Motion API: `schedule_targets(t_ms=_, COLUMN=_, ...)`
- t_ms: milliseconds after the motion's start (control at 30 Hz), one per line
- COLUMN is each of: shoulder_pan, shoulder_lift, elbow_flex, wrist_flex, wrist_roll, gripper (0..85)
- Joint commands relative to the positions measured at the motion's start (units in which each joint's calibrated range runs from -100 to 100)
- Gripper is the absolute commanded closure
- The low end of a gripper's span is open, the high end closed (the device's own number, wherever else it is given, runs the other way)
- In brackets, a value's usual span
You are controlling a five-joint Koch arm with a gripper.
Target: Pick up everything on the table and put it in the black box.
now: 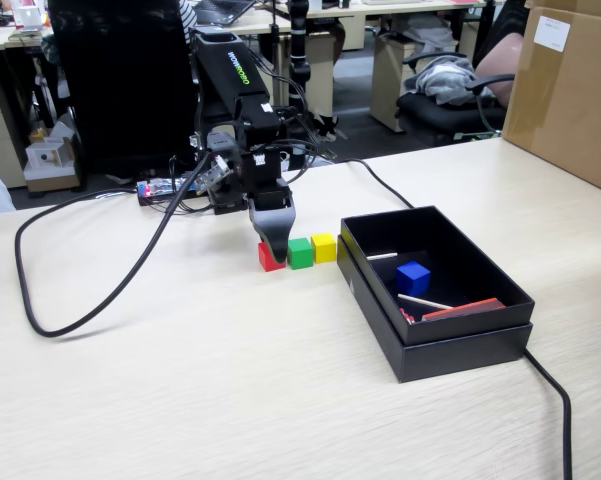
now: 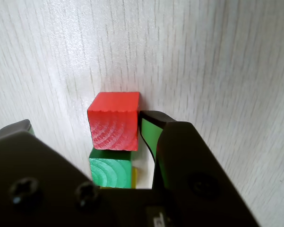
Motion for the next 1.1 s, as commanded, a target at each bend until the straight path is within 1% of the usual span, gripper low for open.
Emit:
schedule_targets(t_ms=0, shoulder_pan=-0.44, shoulder_lift=0.5, elbow_flex=1.56, wrist_flex=1.1, wrist_roll=-0.68, gripper=42.2)
schedule_targets(t_ms=133, shoulder_pan=-0.29, shoulder_lift=0.96, elbow_flex=0.74, wrist_flex=1.1, wrist_roll=-0.68, gripper=42.3)
schedule_targets(t_ms=200, shoulder_pan=-0.2, shoulder_lift=1.19, elbow_flex=0.02, wrist_flex=1.1, wrist_roll=-0.59, gripper=45.5)
schedule_targets(t_ms=267, shoulder_pan=-0.15, shoulder_lift=1.53, elbow_flex=-0.71, wrist_flex=1.1, wrist_roll=-0.59, gripper=46.0)
schedule_targets(t_ms=333, shoulder_pan=-0.15, shoulder_lift=1.64, elbow_flex=-1.25, wrist_flex=1.1, wrist_roll=-0.59, gripper=51.6)
schedule_targets(t_ms=367, shoulder_pan=-0.39, shoulder_lift=1.76, elbow_flex=-1.34, wrist_flex=1.1, wrist_roll=-0.54, gripper=58.3)
schedule_targets(t_ms=400, shoulder_pan=-0.44, shoulder_lift=1.76, elbow_flex=-1.34, wrist_flex=1.1, wrist_roll=-0.54, gripper=59.7)
schedule_targets(t_ms=533, shoulder_pan=-1.03, shoulder_lift=1.07, elbow_flex=-1.07, wrist_flex=1.1, wrist_roll=-0.73, gripper=59.8)
schedule_targets(t_ms=567, shoulder_pan=-1.27, shoulder_lift=0.61, elbow_flex=-0.98, wrist_flex=1.1, wrist_roll=-0.78, gripper=61.4)
schedule_targets(t_ms=633, shoulder_pan=-2.0, shoulder_lift=-1.68, elbow_flex=-0.07, wrist_flex=1.1, wrist_roll=-0.83, gripper=75.9)
schedule_targets(t_ms=667, shoulder_pan=-2.39, shoulder_lift=-2.72, elbow_flex=0.56, wrist_flex=1.1, wrist_roll=-1.03, gripper=80.7)
schedule_targets(t_ms=733, shoulder_pan=-2.93, shoulder_lift=-4.9, elbow_flex=1.74, wrist_flex=1.1, wrist_roll=-1.76, gripper=81.0)
schedule_targets(t_ms=933, shoulder_pan=-3.61, shoulder_lift=-11.32, elbow_flex=12.98, wrist_flex=-6.59, wrist_roll=-2.78, gripper=81.0)
schedule_targets(t_ms=1000, shoulder_pan=-3.13, shoulder_lift=-12.24, elbow_flex=18.7, wrist_flex=-7.88, wrist_roll=-2.88, gripper=81.0)
schedule_targets(t_ms=1067, shoulder_pan=-1.17, shoulder_lift=-11.55, elbow_flex=27.31, wrist_flex=-9.09, wrist_roll=-2.83, gripper=81.0)
